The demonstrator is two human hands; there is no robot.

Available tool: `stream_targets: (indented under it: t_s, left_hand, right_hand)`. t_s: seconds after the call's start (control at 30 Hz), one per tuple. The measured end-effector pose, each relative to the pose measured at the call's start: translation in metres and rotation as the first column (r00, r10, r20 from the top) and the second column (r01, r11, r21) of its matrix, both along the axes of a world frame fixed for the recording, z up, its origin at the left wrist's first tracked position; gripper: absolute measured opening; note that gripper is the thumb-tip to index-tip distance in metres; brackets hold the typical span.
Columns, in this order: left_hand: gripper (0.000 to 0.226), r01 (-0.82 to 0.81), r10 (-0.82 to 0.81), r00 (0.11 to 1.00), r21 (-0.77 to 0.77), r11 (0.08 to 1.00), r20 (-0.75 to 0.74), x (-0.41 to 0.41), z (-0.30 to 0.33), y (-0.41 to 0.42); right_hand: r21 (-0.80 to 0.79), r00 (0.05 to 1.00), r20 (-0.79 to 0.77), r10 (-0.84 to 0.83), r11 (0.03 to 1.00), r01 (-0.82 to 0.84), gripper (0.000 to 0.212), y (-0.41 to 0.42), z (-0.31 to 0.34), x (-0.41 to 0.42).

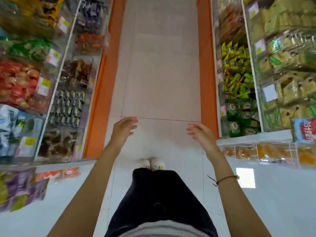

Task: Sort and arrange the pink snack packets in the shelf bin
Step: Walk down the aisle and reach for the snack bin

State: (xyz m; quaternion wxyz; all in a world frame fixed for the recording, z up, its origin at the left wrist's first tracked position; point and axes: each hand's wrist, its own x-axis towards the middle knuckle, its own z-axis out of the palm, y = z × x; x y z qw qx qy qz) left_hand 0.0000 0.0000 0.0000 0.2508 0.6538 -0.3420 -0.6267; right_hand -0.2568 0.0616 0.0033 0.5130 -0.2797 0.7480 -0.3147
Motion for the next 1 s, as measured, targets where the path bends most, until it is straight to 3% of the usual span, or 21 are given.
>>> stream_targets:
  t_s: [0.23,0.47,0.83,1.0]
  left_hand:
    - [0.014,-0.072,0.072,0.997,-0.006,0.997,0.029,0.001,-0.011,-0.019]
    - [0.028,-0.127,0.125,0.989,0.02,0.992,0.08,0.017,-0.023,-0.076]
    - [0.029,-0.137,0.137,0.989,-0.01,0.991,0.053,-0.005,-0.018,-0.272]
    - [0.019,-0.094,0.095,0.994,-0.031,0.995,0.047,-0.039,-0.016,-0.372]
  right_hand:
    - [0.066,0.999,0.033,-0.044,0.997,0.041,0.013,-0.037,-0.013,-0.019]
    - [0.019,0.993,0.031,-0.116,0.993,0.115,0.014,-0.127,-0.014,-0.023]
    - [0.085,0.974,0.058,-0.218,0.973,0.213,0.023,-0.262,-0.018,-0.037]
    - [0.131,0.959,0.061,-0.277,0.955,0.268,0.026,-0.34,-0.022,-0.071]
